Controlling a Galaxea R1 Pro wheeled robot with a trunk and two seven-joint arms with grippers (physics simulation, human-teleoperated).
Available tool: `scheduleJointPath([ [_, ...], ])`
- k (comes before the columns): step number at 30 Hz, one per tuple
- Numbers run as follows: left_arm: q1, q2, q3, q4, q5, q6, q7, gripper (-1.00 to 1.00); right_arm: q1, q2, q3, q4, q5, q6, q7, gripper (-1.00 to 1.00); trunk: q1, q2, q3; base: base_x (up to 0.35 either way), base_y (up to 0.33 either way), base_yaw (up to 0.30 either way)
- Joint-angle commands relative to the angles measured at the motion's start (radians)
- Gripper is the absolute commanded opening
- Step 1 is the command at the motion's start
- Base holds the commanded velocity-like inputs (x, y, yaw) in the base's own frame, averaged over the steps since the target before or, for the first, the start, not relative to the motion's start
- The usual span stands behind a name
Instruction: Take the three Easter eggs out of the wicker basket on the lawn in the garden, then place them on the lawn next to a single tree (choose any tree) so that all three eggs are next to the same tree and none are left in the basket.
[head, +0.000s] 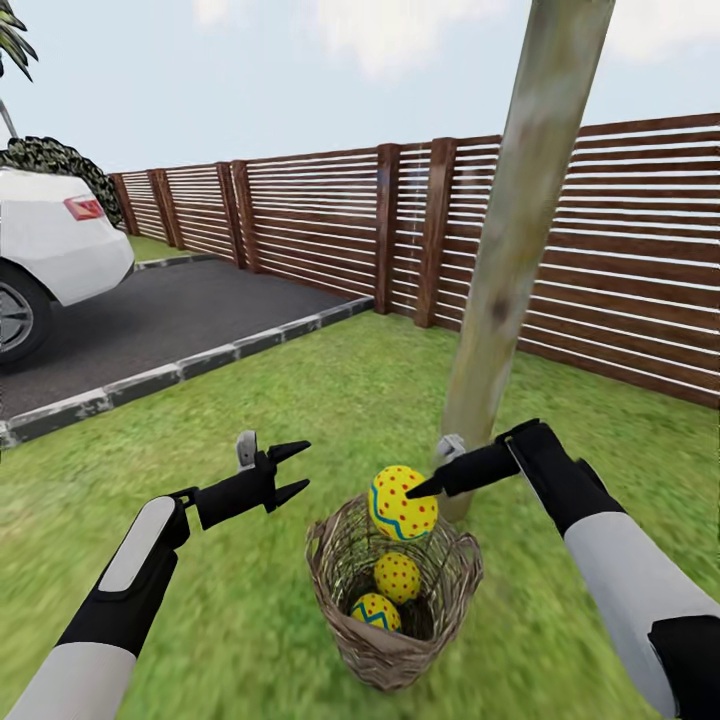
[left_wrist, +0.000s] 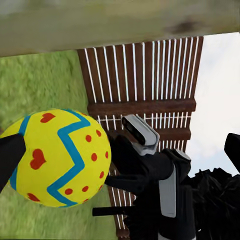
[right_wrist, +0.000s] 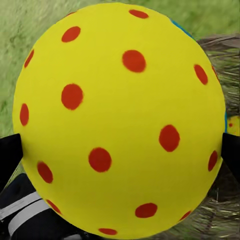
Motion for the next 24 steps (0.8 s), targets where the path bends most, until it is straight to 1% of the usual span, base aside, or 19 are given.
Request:
scheduleJointPath([
  [1, -0.001, 0.0, 0.001, 0.0, -0.002, 0.004, -0.001, 1.0, -0.001, -0.002, 0.0, -0.004, 0.009, 0.007, 0.014, -1.0, -0.004, 0.007, 0.002, -0.275, 0.0, 0.0],
  [4, -0.001, 0.001, 0.001, -0.001, -0.002, 0.004, -0.001, 1.0, 0.0, -0.003, 0.0, -0.062, 0.005, 0.007, 0.018, -1.0, -0.016, 0.028, 0.012, -0.323, 0.0, 0.0],
  [6, -0.001, 0.001, 0.001, -0.002, -0.001, 0.004, -0.001, 1.0, 0.002, -0.003, 0.0, -0.082, 0.003, 0.008, 0.019, -1.0, -0.024, 0.042, 0.018, -0.336, 0.0, 0.0],
  [14, -0.001, 0.001, 0.001, -0.002, 0.004, 0.005, -0.004, 1.0, 0.01, -0.003, -0.001, -0.087, 0.011, 0.008, 0.017, -1.0, -0.054, 0.098, 0.043, -0.338, 0.0, 0.0],
  [19, -0.001, 0.001, 0.001, -0.004, 0.006, 0.005, -0.005, 1.0, 0.01, -0.002, -0.001, -0.086, 0.007, 0.01, 0.017, -1.0, -0.073, 0.133, 0.059, -0.338, 0.0, 0.0],
  [21, -0.001, 0.001, 0.0, -0.005, 0.007, 0.005, -0.007, 1.0, 0.01, 0.003, -0.001, -0.079, 0.005, 0.012, 0.017, -1.0, -0.081, 0.147, 0.065, -0.328, 0.0, 0.0],
  [24, -0.001, -0.001, 0.0, -0.004, 0.008, 0.007, -0.007, 1.0, 0.01, 0.005, -0.001, -0.076, 0.005, 0.014, 0.017, -1.0, -0.093, 0.168, 0.074, -0.169, 0.0, 0.0],
])
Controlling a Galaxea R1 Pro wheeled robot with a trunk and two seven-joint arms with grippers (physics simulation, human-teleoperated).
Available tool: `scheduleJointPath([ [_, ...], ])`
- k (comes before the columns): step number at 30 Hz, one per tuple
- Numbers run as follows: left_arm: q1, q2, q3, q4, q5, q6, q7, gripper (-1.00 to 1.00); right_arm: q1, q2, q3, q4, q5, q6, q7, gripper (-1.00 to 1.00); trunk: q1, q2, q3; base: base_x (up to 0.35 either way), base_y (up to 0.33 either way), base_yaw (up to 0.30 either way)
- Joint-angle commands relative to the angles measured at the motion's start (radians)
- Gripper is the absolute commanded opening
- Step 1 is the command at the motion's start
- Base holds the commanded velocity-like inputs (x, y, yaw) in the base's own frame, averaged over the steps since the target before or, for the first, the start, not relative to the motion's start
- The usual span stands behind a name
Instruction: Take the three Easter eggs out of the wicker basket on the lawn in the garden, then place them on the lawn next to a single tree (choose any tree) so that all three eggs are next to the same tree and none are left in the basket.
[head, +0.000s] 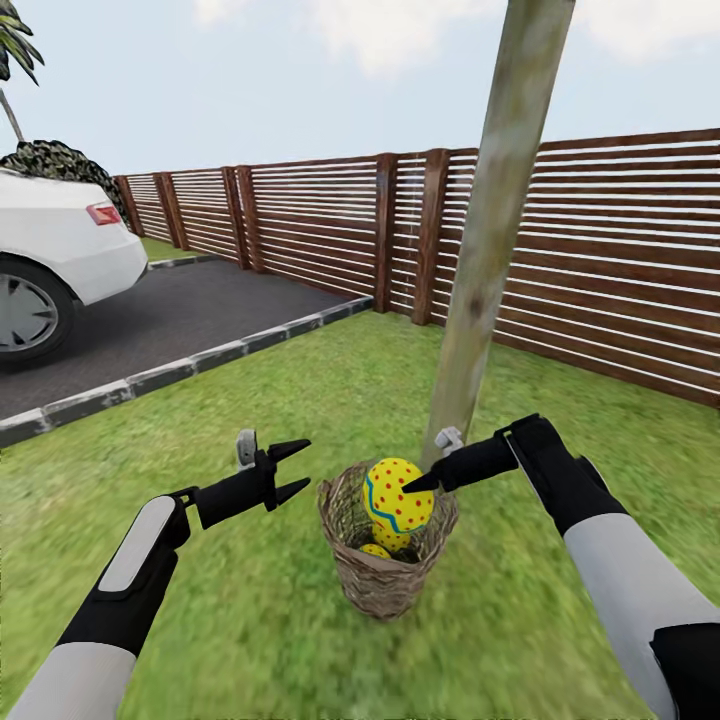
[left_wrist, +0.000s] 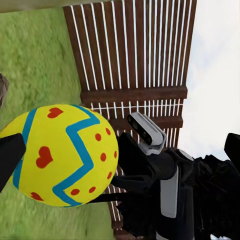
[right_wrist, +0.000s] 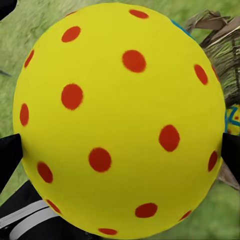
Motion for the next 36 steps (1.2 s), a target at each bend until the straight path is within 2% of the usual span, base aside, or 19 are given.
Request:
scheduleJointPath([
  [1, -0.001, 0.0, 0.001, 0.0, -0.001, 0.004, -0.001, 1.0, 0.001, 0.0, 0.001, 0.001, 0.009, 0.008, 0.009, -1.0, -0.004, 0.007, 0.002, -0.033, 0.0, 0.0],
  [6, -0.001, 0.0, 0.001, 0.002, -0.001, 0.003, -0.002, 1.0, 0.03, -0.002, 0.001, 0.004, 0.009, 0.007, 0.009, -1.0, -0.023, 0.042, 0.019, -0.006, 0.0, -0.038],
  [13, -0.001, -0.005, -0.002, 0.005, -0.004, 0.002, 0.0, 1.0, 0.073, -0.005, 0.001, 0.001, 0.009, 0.001, 0.009, -1.0, -0.05, 0.091, 0.048, -0.014, 0.0, -0.213],
  [23, -0.001, -0.003, -0.003, 0.004, -0.004, 0.002, 0.001, 1.0, 0.076, -0.007, 0.001, 0.002, 0.008, 0.001, 0.01, -1.0, -0.089, 0.161, 0.09, -0.305, 0.0, -0.223],
  [27, -0.001, -0.002, -0.002, -0.005, -0.003, 0.002, 0.0, 1.0, 0.076, -0.009, 0.001, 0.006, 0.013, 0.001, 0.009, -1.0, -0.104, 0.189, 0.107, -0.059, 0.0, -0.223],
  [31, -0.001, -0.005, -0.005, -0.009, -0.003, 0.002, 0.0, 1.0, 0.082, -0.028, 0.001, 0.044, 0.017, -0.01, 0.008, -1.0, -0.119, 0.217, 0.124, -0.003, 0.0, -0.223],
  [36, -0.001, -0.009, -0.007, -0.007, -0.003, 0.002, -0.001, 1.0, 0.086, -0.074, 0.001, 0.127, 0.019, -0.113, 0.006, -1.0, -0.138, 0.252, 0.145, 0.0, 0.0, -0.225],
])
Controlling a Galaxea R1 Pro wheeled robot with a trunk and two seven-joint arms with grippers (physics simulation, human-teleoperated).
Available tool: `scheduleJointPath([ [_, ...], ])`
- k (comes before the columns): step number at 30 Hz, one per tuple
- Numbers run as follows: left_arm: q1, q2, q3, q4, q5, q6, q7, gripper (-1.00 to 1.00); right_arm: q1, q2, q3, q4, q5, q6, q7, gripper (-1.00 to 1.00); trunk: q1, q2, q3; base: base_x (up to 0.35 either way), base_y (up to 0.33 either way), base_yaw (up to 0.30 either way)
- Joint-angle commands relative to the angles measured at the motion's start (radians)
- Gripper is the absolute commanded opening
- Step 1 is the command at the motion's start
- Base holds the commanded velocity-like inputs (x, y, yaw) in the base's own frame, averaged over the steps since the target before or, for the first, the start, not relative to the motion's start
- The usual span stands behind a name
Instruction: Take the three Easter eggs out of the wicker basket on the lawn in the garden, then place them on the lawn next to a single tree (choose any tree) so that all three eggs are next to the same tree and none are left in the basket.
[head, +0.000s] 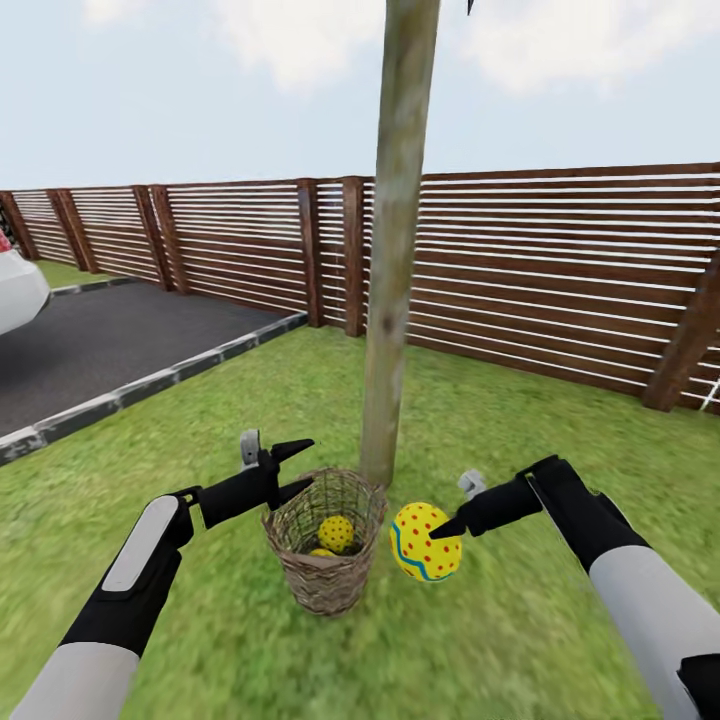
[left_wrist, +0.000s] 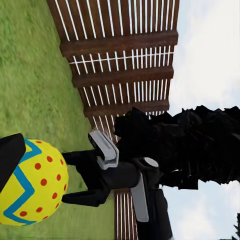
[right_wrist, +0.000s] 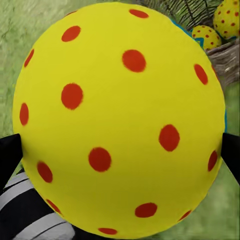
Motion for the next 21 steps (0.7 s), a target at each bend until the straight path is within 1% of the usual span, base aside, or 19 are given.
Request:
scheduleJointPath([
  [1, 0.0, -0.001, -0.001, 0.001, -0.001, 0.003, -0.001, 1.0, 0.001, -0.004, 0.001, 0.018, 0.006, -0.014, 0.006, -1.0, -0.004, 0.007, 0.003, 0.0, 0.0, -0.235],
  [3, 0.0, -0.004, -0.001, 0.007, -0.004, 0.002, 0.0, 1.0, 0.007, -0.008, 0.001, 0.062, 0.007, -0.056, 0.003, -1.0, -0.012, 0.021, 0.012, 0.0, 0.0, -0.243],
  [5, 0.0, -0.005, -0.002, 0.009, -0.004, 0.002, 0.0, 1.0, 0.009, -0.009, 0.001, 0.08, 0.011, -0.073, 0.0, -1.0, -0.016, 0.028, 0.017, 0.0, 0.0, -0.246],
  [7, 0.0, -0.006, -0.002, 0.009, -0.003, 0.002, -0.001, 1.0, 0.017, -0.011, 0.001, 0.083, 0.02, -0.077, 0.0, -1.0, -0.016, 0.028, 0.018, 0.0, 0.0, -0.246],
  [10, 0.0, -0.006, -0.003, 0.006, -0.002, 0.003, -0.002, 1.0, 0.021, -0.03, 0.001, 0.087, 0.018, -0.078, -0.005, -1.0, -0.016, 0.028, 0.021, 0.0, 0.0, -0.247],
  [11, 0.0, -0.006, -0.003, 0.006, -0.002, 0.003, -0.003, 1.0, 0.021, -0.032, 0.001, 0.093, 0.018, -0.079, -0.01, -1.0, -0.016, 0.028, 0.022, 0.0, 0.0, -0.247],
  [14, 0.0, -0.006, -0.005, 0.003, -0.001, 0.003, -0.003, 1.0, 0.022, -0.033, 0.0, 0.126, 0.019, -0.08, -0.063, -1.0, -0.016, 0.028, 0.025, 0.0, 0.0, -0.247],
  [15, 0.0, -0.008, -0.006, -0.001, -0.001, 0.003, -0.003, 1.0, 0.022, -0.031, 0.0, 0.145, 0.018, -0.085, -0.121, -1.0, -0.016, 0.028, 0.026, 0.0, 0.0, -0.247],
  [16, 0.0, -0.014, -0.015, -0.004, -0.001, 0.004, -0.003, 1.0, 0.022, -0.03, -0.001, 0.151, 0.017, -0.097, -0.156, -1.0, -0.016, 0.028, 0.027, 0.0, 0.0, -0.247],
  [17, 0.0, -0.019, -0.034, -0.005, -0.001, 0.004, -0.003, 1.0, 0.022, -0.028, -0.001, 0.154, 0.015, -0.112, -0.19, -1.0, -0.016, 0.028, 0.027, 0.0, 0.0, -0.247],
  [18, 0.0, -0.025, -0.062, -0.006, -0.001, 0.003, -0.003, 1.0, 0.024, -0.027, -0.002, 0.158, 0.014, -0.124, -0.223, -1.0, -0.016, 0.028, 0.028, 0.0, 0.0, -0.243],
  [19, 0.0, -0.039, -0.101, -0.005, -0.001, 0.002, -0.003, 1.0, 0.032, -0.026, -0.002, 0.173, 0.014, -0.134, -0.264, -1.0, -0.016, 0.028, 0.028, 0.0, 0.0, -0.219],
  [20, 0.0, -0.06, -0.127, -0.005, -0.004, 0.002, -0.002, 1.0, 0.037, -0.025, -0.002, 0.187, 0.014, -0.139, -0.305, -1.0, -0.016, 0.028, 0.028, 0.0, 0.0, -0.186],
  [21, 0.0, -0.082, -0.145, -0.005, -0.005, 0.001, -0.001, 1.0, 0.04, -0.023, -0.002, 0.193, 0.015, -0.141, -0.346, -1.0, -0.016, 0.028, 0.028, 0.0, 0.0, -0.166],
])
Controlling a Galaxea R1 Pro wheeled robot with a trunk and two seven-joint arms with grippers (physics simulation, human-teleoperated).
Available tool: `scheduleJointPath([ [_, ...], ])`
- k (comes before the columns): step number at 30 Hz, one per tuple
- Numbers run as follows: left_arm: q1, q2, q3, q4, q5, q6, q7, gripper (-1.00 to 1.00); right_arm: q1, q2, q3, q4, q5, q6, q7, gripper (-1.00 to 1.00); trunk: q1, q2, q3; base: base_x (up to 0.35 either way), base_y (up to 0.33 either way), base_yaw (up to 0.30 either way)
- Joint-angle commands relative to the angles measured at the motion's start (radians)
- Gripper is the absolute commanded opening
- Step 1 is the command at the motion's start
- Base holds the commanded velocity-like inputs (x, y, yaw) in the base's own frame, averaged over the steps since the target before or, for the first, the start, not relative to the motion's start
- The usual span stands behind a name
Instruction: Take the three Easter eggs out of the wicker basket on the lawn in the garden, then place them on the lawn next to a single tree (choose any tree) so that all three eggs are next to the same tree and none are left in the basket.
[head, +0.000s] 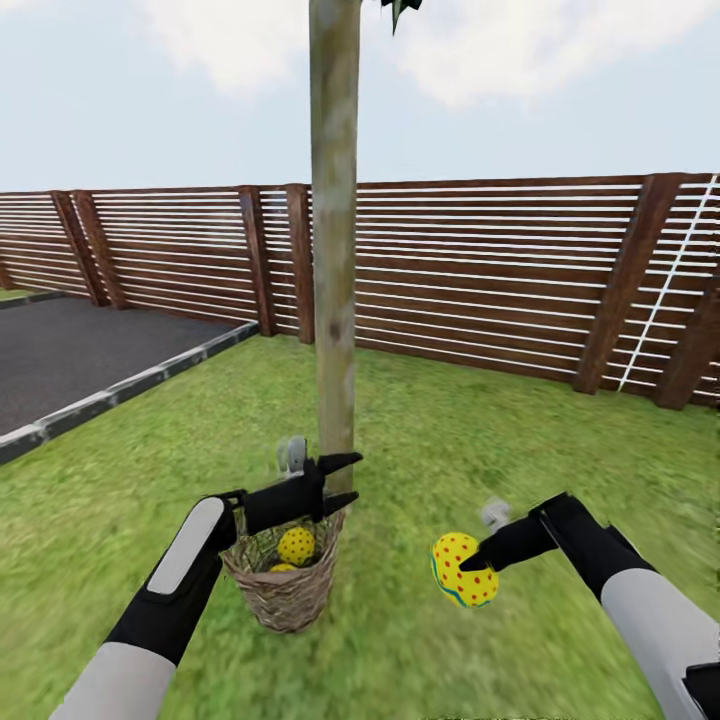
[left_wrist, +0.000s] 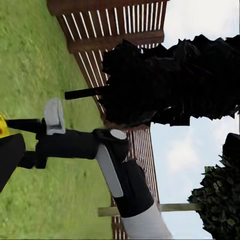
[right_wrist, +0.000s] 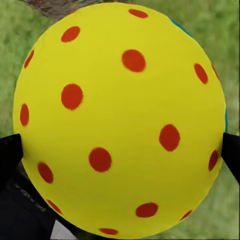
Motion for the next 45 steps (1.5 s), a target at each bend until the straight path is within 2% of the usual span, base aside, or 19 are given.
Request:
scheduleJointPath([
  [1, -0.001, -0.014, -0.02, 0.0, -0.003, 0.002, 0.0, 1.0, 0.002, 0.001, 0.002, 0.002, 0.006, 0.003, -0.033, -1.0, 0.0, 0.0, -0.001, 0.0, 0.0, -0.146],
  [2, -0.001, -0.021, -0.052, 0.0, -0.004, 0.001, 0.002, 1.0, 0.003, 0.002, 0.003, 0.004, 0.003, -0.002, -0.074, -1.0, 0.0, 0.0, -0.001, 0.0, 0.0, -0.085],
  [5, -0.001, -0.035, -0.097, 0.001, -0.004, -0.003, 0.003, 1.0, 0.028, 0.007, 0.003, 0.004, 0.003, -0.047, -0.087, -1.0, 0.0, 0.0, -0.001, 0.0, 0.0, -0.018],
  [8, -0.001, -0.041, -0.119, 0.0, -0.005, -0.013, 0.003, 1.0, 0.039, 0.033, 0.004, 0.004, 0.008, -0.064, -0.101, -1.0, 0.0, 0.0, -0.001, 0.0, 0.0, -0.002],
  [10, -0.001, -0.057, -0.142, 0.005, -0.006, -0.022, 0.004, 1.0, 0.046, 0.042, 0.004, 0.004, 0.001, -0.114, -0.159, -1.0, 0.0, 0.0, -0.001, 0.0, 0.0, 0.0],
  [13, -0.001, -0.075, -0.152, 0.005, -0.007, -0.023, 0.004, 1.0, 0.057, 0.06, 0.003, 0.005, -0.001, -0.159, -0.227, -1.0, 0.0, 0.0, -0.001, 0.0, -0.05, 0.01],
  [16, -0.001, -0.078, -0.154, 0.001, -0.007, -0.023, 0.003, 1.0, 0.061, 0.102, 0.003, 0.024, -0.001, -0.166, -0.356, -1.0, 0.0, 0.0, -0.003, 0.0, -0.286, 0.113],
  [18, -0.001, -0.079, -0.158, 0.0, -0.007, -0.023, 0.003, 1.0, 0.061, 0.123, 0.003, 0.053, 0.0, -0.176, -0.466, -1.0, 0.0, 0.0, -0.006, 0.0, -0.328, 0.183],
  [19, -0.001, -0.079, -0.159, -0.001, -0.007, -0.023, 0.003, 1.0, 0.061, 0.127, 0.001, 0.069, 0.001, -0.205, -0.497, -1.0, 0.0, 0.0, -0.007, 0.0, -0.334, 0.211],
  [30, -0.001, -0.08, -0.158, 0.008, -0.007, -0.025, 0.003, 1.0, 0.061, 0.128, -0.001, 0.076, -0.001, -0.214, -0.511, -1.0, 0.0, 0.0, -0.018, 0.038, -0.317, 0.216],
  [33, -0.001, -0.08, -0.158, 0.01, -0.006, -0.071, 0.002, 1.0, 0.062, 0.129, -0.001, 0.076, -0.001, -0.214, -0.511, -1.0, 0.0, 0.0, -0.022, 0.228, -0.238, 0.216],
  [38, -0.001, -0.079, -0.19, 0.011, -0.007, -0.085, 0.0, 1.0, 0.062, 0.134, -0.001, 0.087, -0.002, -0.214, -0.513, -1.0, 0.0, 0.0, -0.027, 0.241, -0.237, 0.216],
  [42, -0.001, -0.079, -0.191, 0.012, -0.006, -0.086, -0.002, 1.0, 0.062, 0.148, -0.001, 0.109, -0.001, -0.217, -0.568, -1.0, 0.0, 0.0, -0.03, 0.167, -0.161, 0.152],
  [45, -0.001, -0.079, -0.192, 0.009, -0.006, -0.086, -0.005, 1.0, 0.062, 0.15, -0.001, 0.11, -0.001, -0.217, -0.576, -1.0, 0.0, 0.0, -0.03, 0.012, -0.053, 0.11],
])
